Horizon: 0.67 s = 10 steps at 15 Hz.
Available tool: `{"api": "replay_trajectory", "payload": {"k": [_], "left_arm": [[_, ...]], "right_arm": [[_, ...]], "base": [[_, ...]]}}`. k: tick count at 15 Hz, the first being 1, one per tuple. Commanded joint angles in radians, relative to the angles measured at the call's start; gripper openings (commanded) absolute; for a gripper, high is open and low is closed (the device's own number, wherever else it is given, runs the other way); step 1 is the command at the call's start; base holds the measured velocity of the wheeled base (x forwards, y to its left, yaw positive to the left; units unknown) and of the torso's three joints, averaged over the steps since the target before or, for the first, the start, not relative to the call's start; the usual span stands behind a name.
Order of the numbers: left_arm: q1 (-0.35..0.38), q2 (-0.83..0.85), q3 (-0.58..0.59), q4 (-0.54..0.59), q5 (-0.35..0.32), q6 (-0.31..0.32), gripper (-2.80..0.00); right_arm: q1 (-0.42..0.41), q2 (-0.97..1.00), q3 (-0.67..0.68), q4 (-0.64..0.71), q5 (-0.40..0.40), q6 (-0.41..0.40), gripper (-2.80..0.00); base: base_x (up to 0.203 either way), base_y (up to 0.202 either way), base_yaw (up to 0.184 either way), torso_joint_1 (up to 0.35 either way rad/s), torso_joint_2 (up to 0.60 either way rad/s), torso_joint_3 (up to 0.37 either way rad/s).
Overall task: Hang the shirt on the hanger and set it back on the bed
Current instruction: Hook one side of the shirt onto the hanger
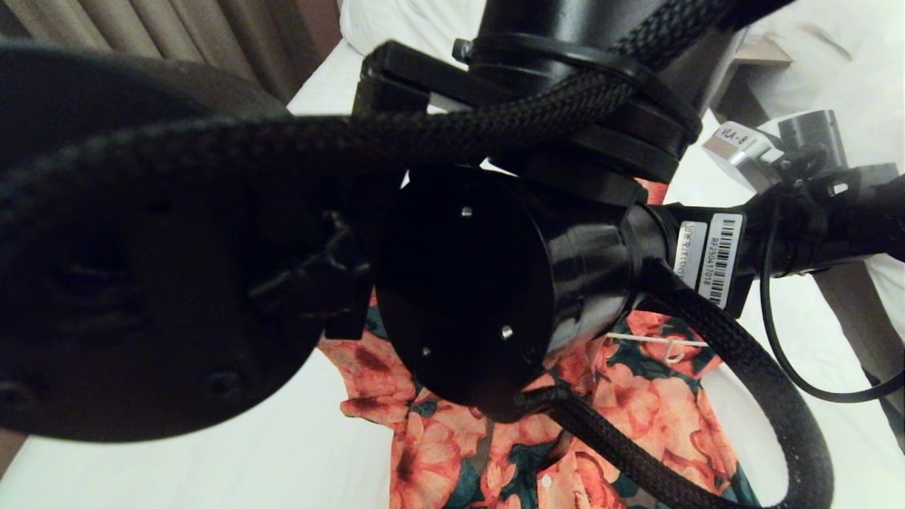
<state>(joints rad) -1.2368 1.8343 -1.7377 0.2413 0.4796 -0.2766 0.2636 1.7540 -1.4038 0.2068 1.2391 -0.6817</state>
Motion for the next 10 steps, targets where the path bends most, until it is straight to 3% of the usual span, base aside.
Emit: {"api": "replay_trajectory", "payload": {"k": [1,6,10], "left_arm": [[-0.002,0.005,0.013,0.002,0.004,0.001,0.00],[-0.006,-0.017,0.041,0.010,0.007,0.007,0.00],[-0.057,-0.100,0.201,0.013,0.008,0.030,0.00]], "right_arm": [[0.000,0.008,0.001,0.002,0.008,-0.004,-2.80],[-0.005,0.009,-0.001,0.002,0.008,-0.004,-2.80],[-0.014,0.004,-0.010,0.002,0.008,-0.004,-2.80]], "base": [[0.000,0.000,0.000,0.000,0.00,0.000],[0.000,0.000,0.000,0.000,0.00,0.000],[0.000,0.000,0.000,0.000,0.00,0.000]]}}
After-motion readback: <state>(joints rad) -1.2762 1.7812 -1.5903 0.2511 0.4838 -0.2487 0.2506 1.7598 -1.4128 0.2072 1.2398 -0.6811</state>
